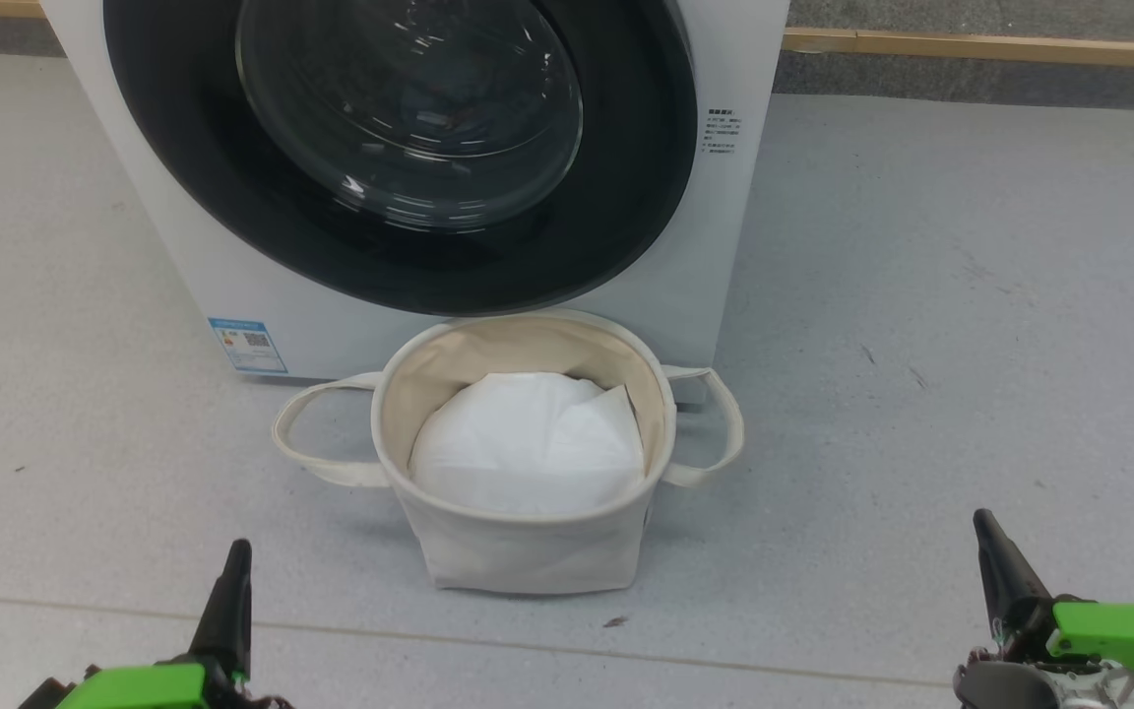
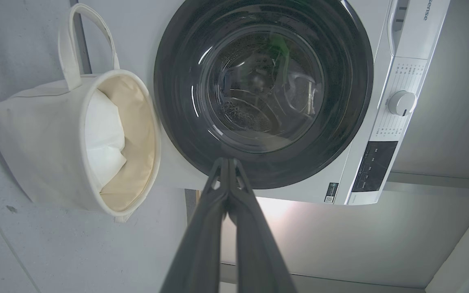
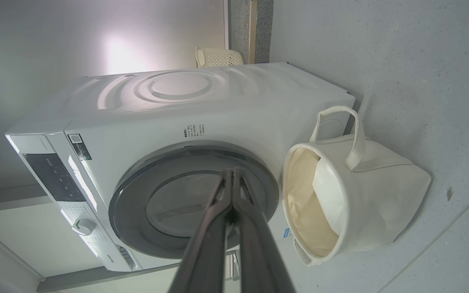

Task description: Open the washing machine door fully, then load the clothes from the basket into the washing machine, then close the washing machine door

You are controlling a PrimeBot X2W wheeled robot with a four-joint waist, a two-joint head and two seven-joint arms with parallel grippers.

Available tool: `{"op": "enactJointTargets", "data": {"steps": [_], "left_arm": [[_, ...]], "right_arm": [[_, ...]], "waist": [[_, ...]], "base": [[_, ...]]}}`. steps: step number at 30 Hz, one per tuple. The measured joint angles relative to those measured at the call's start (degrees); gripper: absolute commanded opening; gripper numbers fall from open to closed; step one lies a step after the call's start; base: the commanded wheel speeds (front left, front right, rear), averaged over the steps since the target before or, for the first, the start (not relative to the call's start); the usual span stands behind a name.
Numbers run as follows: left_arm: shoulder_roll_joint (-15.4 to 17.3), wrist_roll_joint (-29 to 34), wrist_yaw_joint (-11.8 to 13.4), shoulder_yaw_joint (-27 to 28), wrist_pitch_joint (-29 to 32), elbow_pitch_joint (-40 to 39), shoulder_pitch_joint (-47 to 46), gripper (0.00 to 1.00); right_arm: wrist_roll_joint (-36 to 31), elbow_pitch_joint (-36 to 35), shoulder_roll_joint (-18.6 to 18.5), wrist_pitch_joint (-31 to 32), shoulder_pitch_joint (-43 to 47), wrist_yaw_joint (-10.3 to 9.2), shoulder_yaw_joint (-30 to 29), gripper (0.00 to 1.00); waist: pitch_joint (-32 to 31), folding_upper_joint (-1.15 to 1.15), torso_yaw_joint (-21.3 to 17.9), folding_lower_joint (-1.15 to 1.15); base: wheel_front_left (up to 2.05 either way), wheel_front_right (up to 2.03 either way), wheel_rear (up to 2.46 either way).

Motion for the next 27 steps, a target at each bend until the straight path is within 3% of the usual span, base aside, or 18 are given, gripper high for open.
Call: {"op": "enactJointTargets", "data": {"steps": [27], "left_arm": [[0.0,0.0,0.0,0.0,0.0,0.0,0.0,0.00]], "right_arm": [[0.0,0.0,0.0,0.5,0.0,0.00,-0.4,0.00]], "waist": [[0.0,0.00,0.0,0.00]], "base": [[0.00,0.00,0.00]]}}
